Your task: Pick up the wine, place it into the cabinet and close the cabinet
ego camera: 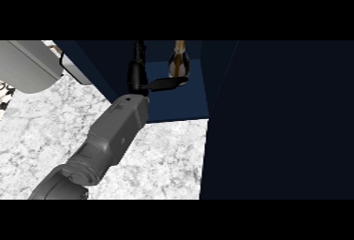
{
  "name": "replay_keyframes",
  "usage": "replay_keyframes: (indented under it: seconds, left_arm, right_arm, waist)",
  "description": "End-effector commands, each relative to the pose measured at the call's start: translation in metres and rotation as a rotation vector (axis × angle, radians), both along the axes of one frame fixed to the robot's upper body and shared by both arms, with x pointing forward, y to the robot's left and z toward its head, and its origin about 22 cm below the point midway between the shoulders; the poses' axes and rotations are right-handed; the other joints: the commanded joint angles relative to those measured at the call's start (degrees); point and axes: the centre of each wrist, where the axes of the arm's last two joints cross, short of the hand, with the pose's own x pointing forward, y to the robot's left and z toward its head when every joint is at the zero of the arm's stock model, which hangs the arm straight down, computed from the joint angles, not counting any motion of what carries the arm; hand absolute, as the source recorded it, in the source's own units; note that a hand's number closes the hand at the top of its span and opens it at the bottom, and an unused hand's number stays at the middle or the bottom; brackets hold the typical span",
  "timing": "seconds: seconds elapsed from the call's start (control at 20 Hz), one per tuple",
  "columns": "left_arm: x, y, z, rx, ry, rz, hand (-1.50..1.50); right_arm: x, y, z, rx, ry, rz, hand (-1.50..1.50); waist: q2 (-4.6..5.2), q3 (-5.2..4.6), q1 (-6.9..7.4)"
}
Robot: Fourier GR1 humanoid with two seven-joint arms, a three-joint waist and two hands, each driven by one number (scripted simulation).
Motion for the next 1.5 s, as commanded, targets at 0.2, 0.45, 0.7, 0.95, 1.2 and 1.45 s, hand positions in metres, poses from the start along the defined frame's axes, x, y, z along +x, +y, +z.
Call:
replay_keyframes:
  seconds: [0.2,0.45,0.7,0.95,1.2,1.45]
  left_arm:
    - [0.001,0.019,-0.004,-0.023,0.023,-0.056,-1.5]
    - [-0.014,0.011,-0.026,-0.047,0.022,-0.084,-1.5]
    - [-0.013,0.011,-0.025,-0.108,0.005,-0.092,-1.5]
    - [-0.016,0.012,-0.029,-0.157,0.003,-0.083,-1.5]
    - [-0.019,0.012,-0.031,-0.165,0.019,-0.104,-1.5]
    - [-0.028,0.007,-0.037,-0.174,0.007,-0.108,-1.5]
  right_arm:
    - [-0.005,-0.003,0.001,0.014,-0.01,0.031,-1.5]
    - [-0.016,0.003,0.012,0.016,-0.017,0.031,-1.5]
    - [-0.008,0.003,0.001,0.031,-0.006,0.009,-1.5]
    - [-0.02,0.005,0.01,0.021,0.0,0.05,-1.5]
    - [-0.014,0.005,0.006,0.023,-0.001,0.017,-1.5]
    - [0.003,0.008,0.01,0.03,0.015,0.018,-1.5]
  waist:
    - [0.06,-0.12,0.67]
    - [-0.44,-0.17,0.58]
    - [-0.56,-0.11,1.46]
    - [-1.07,-0.13,0.25]
    - [-1.41,-0.08,1.19]
    - [-1.47,-0.11,0.59]
